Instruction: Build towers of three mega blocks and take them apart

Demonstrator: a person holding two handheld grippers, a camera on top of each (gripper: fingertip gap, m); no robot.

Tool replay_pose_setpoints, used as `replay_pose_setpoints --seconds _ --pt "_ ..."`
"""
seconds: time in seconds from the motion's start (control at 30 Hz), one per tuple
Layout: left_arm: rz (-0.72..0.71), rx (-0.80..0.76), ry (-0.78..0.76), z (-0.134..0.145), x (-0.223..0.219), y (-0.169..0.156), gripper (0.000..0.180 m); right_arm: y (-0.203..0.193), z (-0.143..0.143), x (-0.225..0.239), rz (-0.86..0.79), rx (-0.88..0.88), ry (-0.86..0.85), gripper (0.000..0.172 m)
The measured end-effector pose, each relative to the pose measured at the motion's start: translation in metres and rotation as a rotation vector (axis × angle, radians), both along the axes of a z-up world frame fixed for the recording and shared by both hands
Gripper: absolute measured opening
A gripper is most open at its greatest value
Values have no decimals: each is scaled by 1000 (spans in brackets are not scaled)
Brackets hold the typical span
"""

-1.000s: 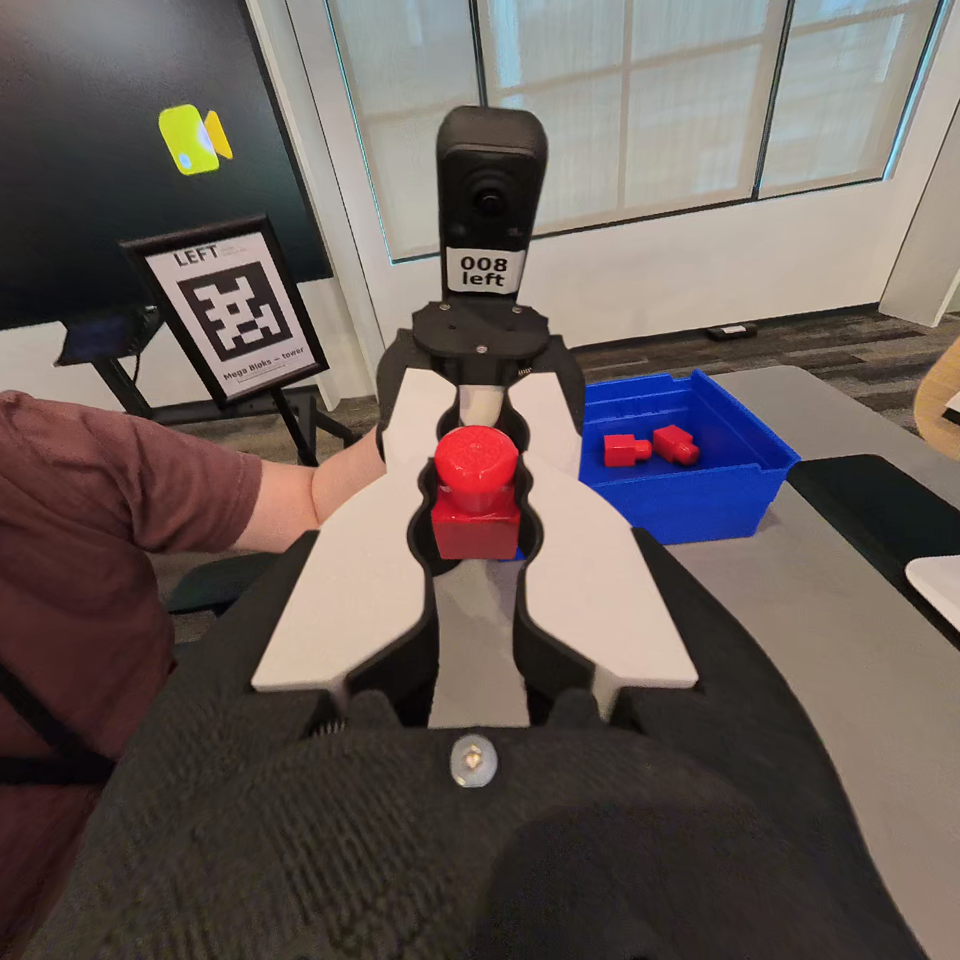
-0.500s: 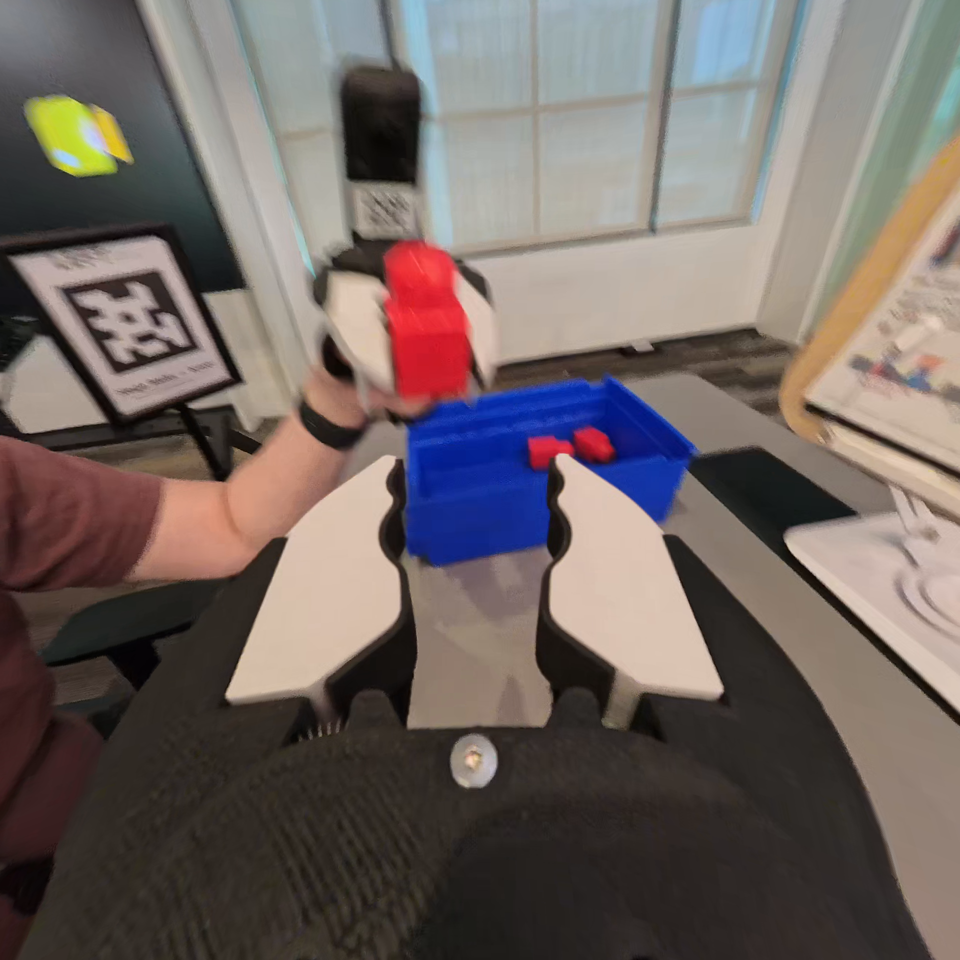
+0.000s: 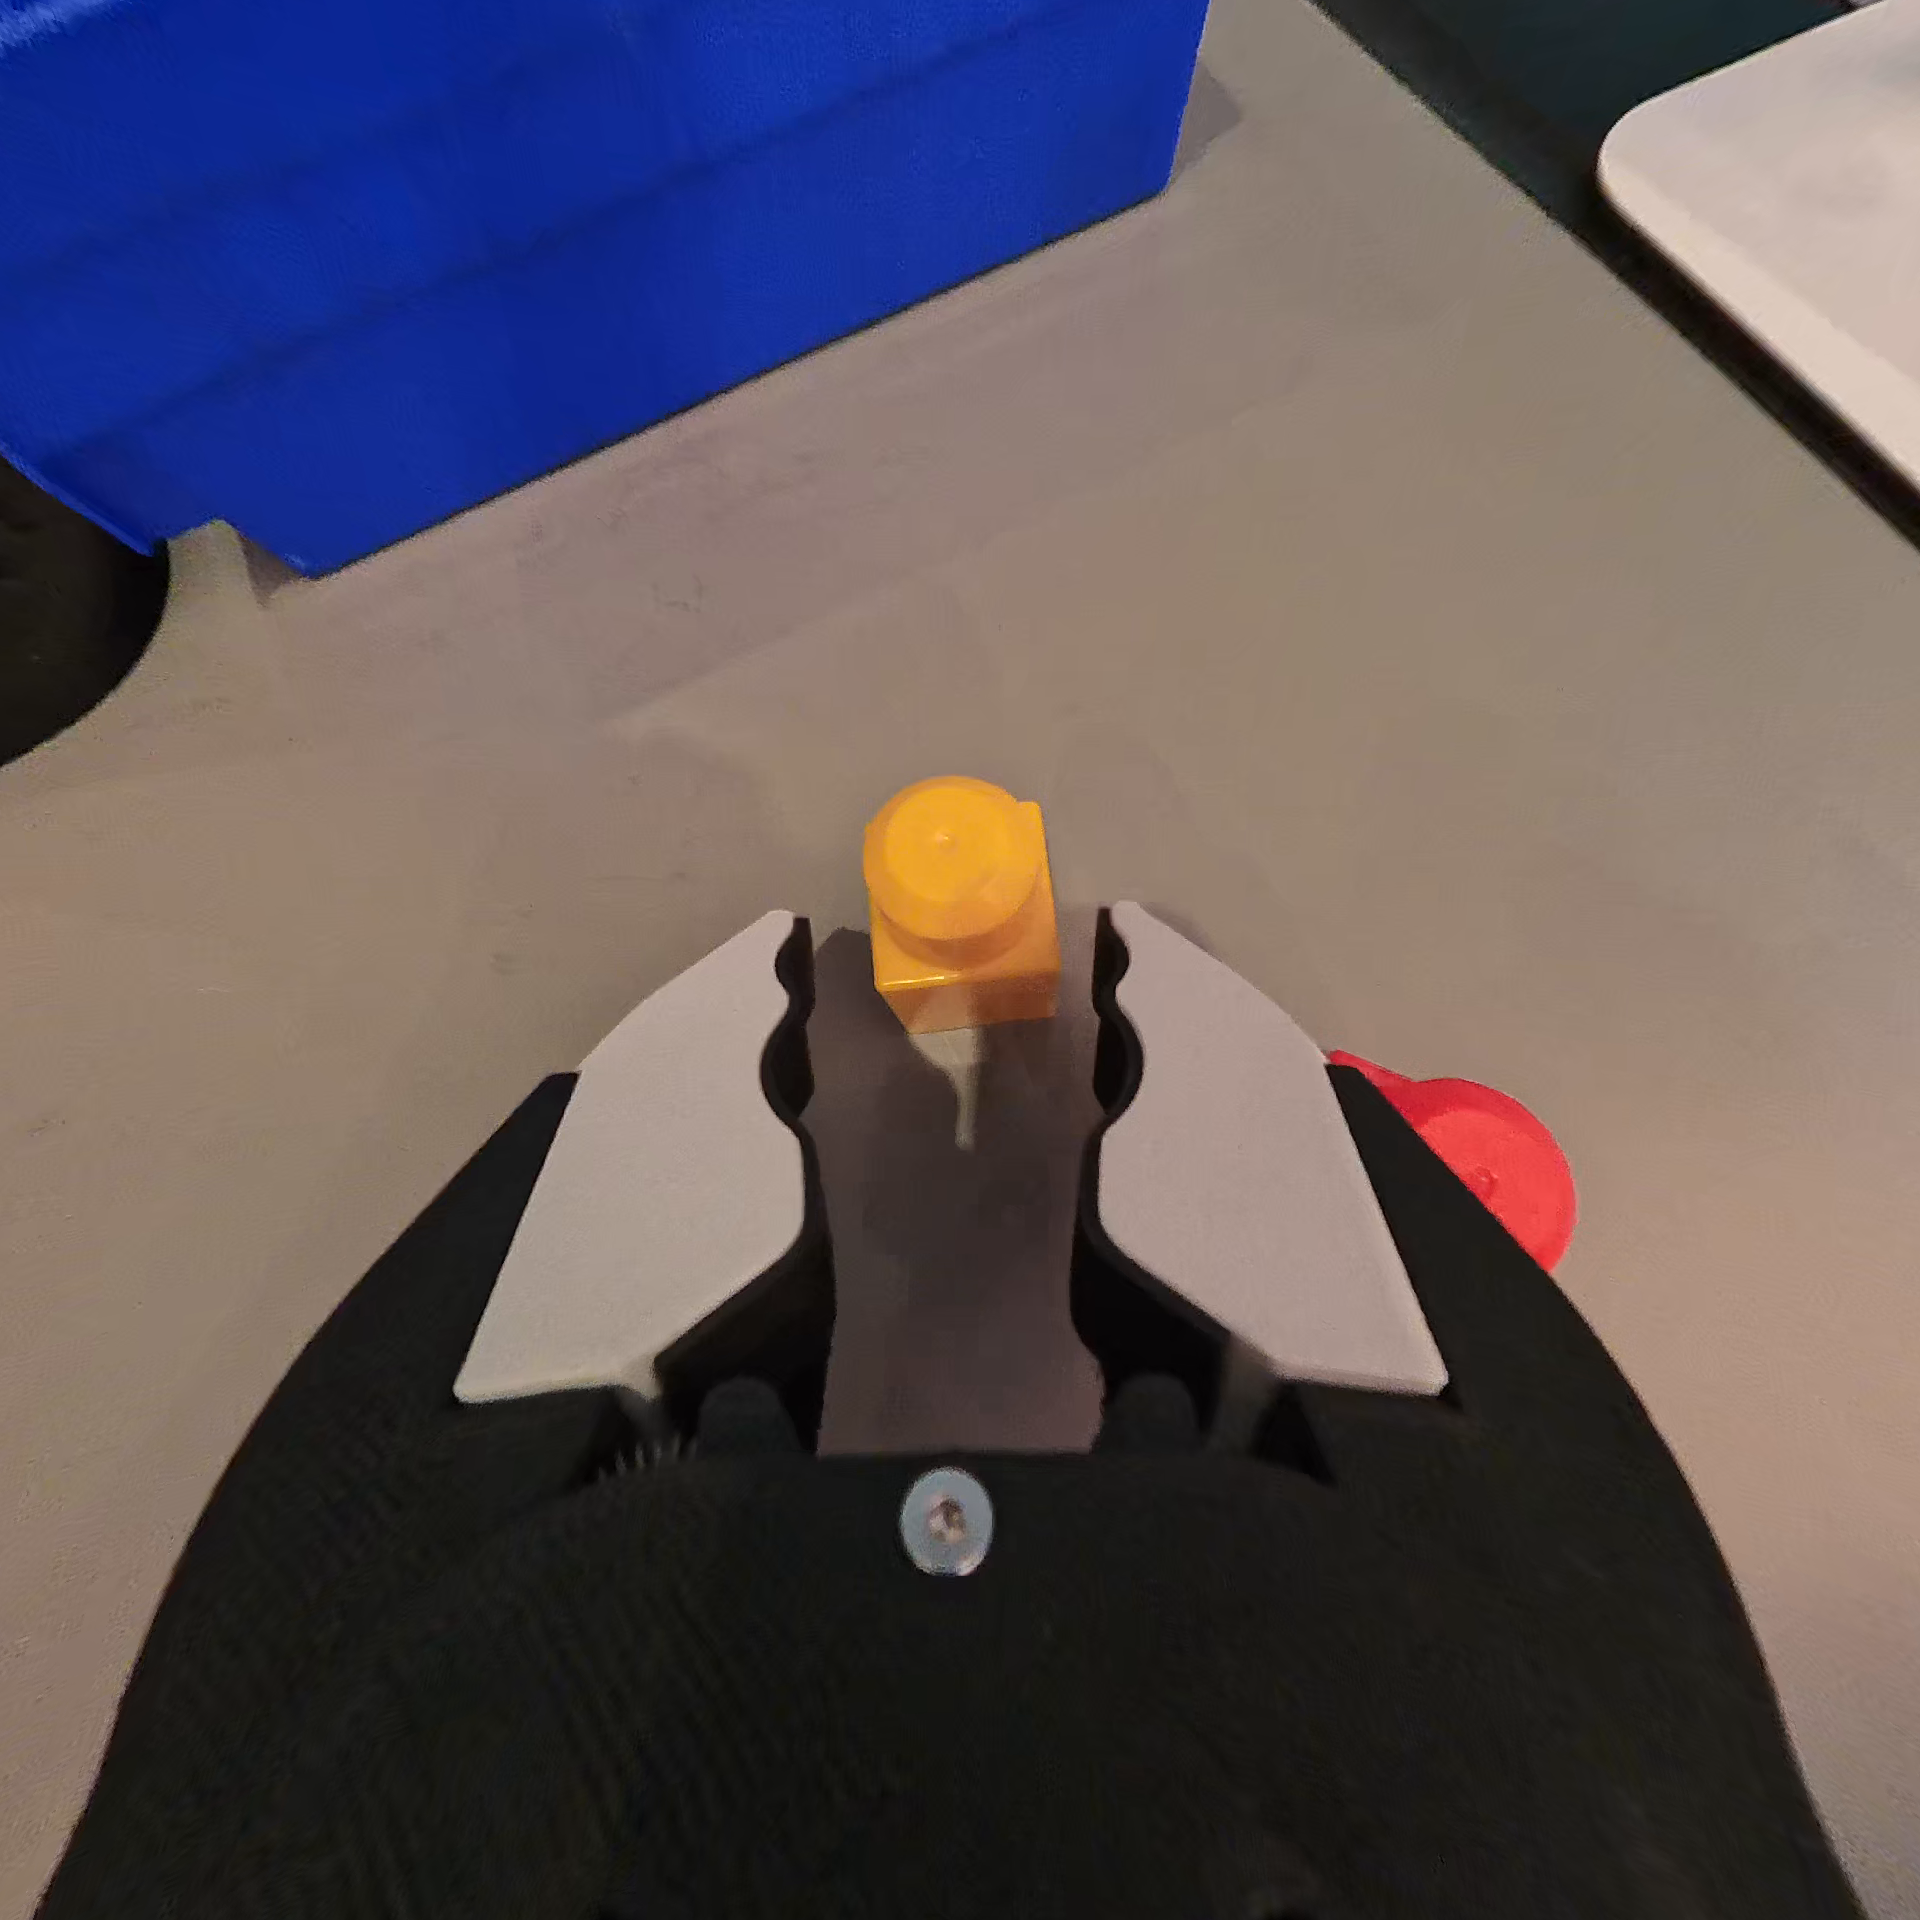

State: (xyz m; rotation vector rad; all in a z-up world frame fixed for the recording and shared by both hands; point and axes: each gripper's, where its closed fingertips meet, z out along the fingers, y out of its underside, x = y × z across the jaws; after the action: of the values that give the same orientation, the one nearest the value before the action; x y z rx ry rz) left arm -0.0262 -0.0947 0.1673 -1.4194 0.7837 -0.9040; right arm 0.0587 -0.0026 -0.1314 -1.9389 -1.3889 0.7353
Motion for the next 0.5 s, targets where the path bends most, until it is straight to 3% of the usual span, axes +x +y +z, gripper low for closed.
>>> replay_pose_setpoints --seconds 0.1,0.17,0.5 --pt "-21 -28 14 -8 11 5 36 -2 -6 -1 21 6 -19 37" --pt "-32 -47 29 -15 17 9 36 -4 13 -2 29 10 34 36" --pt "-166 -192 180 -65 65 14 36 -41 192 34 123 -20 523 36"
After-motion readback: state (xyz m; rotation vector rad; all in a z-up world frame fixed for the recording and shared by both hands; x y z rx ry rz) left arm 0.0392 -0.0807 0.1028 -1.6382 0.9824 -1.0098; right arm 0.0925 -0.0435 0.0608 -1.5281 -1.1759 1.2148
